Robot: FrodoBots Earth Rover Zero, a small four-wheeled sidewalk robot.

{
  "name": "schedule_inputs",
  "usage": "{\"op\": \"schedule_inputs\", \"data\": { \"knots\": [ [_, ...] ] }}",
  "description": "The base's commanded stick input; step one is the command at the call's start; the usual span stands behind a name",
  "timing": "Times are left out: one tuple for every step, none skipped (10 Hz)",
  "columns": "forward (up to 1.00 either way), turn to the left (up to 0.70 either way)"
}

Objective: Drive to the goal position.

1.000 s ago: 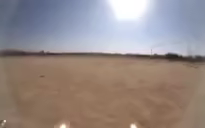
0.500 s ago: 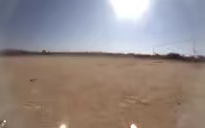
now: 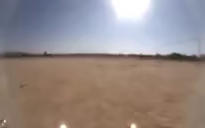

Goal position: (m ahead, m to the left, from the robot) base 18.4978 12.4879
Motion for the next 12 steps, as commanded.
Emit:
{"op": "schedule_inputs", "data": {
  "knots": [
    [1.0, 0.0],
    [1.0, 0.0],
    [1.0, 0.0],
    [1.0, 0.0],
    [1.0, 0.0],
    [1.0, 0.0],
    [1.0, 0.0],
    [1.0, 0.0],
    [1.0, 0.0],
    [1.0, 0.0],
    [1.0, 0.0],
    [1.0, 0.0]
  ]
}}
